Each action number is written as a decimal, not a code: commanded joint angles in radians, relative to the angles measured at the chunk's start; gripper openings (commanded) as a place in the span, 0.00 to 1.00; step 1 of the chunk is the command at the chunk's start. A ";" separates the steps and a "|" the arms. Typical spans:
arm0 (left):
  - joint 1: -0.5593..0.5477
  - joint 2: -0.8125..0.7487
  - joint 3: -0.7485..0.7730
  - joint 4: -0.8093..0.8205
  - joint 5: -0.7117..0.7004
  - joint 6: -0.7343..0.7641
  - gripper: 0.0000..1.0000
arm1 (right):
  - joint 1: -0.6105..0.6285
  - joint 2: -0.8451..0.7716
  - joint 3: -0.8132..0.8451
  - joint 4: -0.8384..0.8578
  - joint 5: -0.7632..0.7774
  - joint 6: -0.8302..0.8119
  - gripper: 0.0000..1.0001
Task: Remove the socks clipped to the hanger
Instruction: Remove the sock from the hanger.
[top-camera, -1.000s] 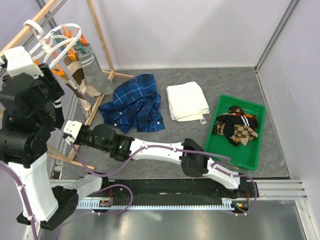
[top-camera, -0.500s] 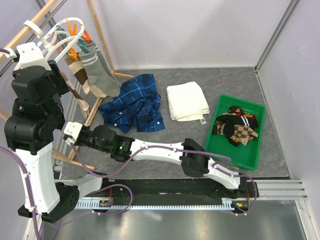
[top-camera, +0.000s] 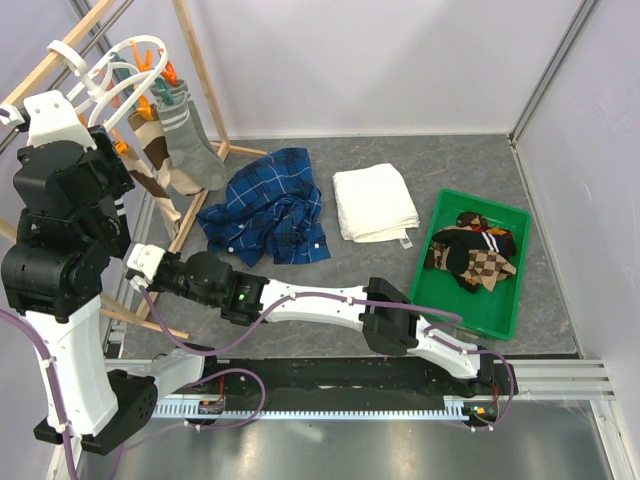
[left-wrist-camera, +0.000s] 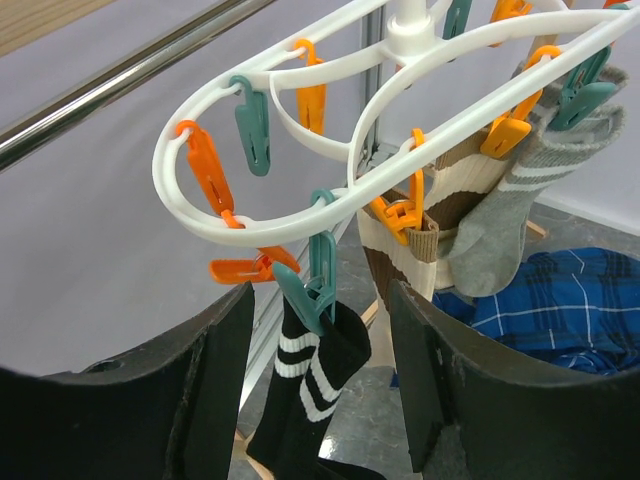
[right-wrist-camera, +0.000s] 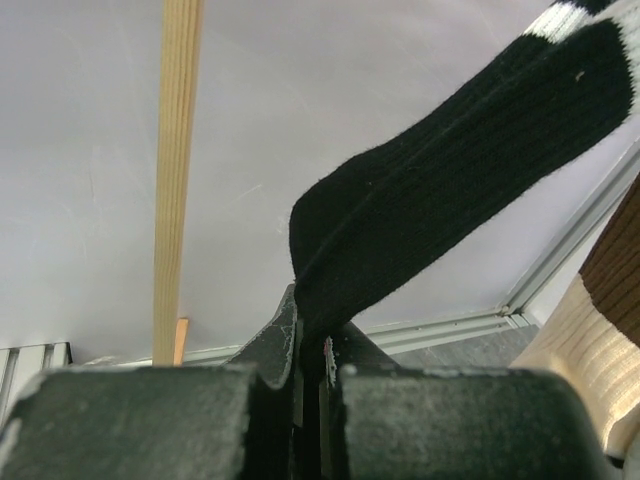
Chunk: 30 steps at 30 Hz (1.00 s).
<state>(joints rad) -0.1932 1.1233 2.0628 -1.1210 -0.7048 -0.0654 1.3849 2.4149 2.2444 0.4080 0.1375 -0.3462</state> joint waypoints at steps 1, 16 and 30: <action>-0.003 -0.007 0.022 0.013 0.011 -0.008 0.63 | 0.022 -0.040 0.047 0.003 0.034 0.003 0.00; -0.003 0.036 0.028 -0.010 -0.038 -0.025 0.63 | 0.023 -0.056 0.044 0.018 0.057 -0.020 0.00; -0.003 0.075 -0.003 -0.025 -0.130 -0.011 0.58 | 0.025 -0.048 0.037 0.029 0.024 -0.016 0.00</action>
<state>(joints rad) -0.1932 1.1927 2.0567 -1.1515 -0.7803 -0.0662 1.3998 2.4145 2.2765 0.4026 0.1818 -0.3561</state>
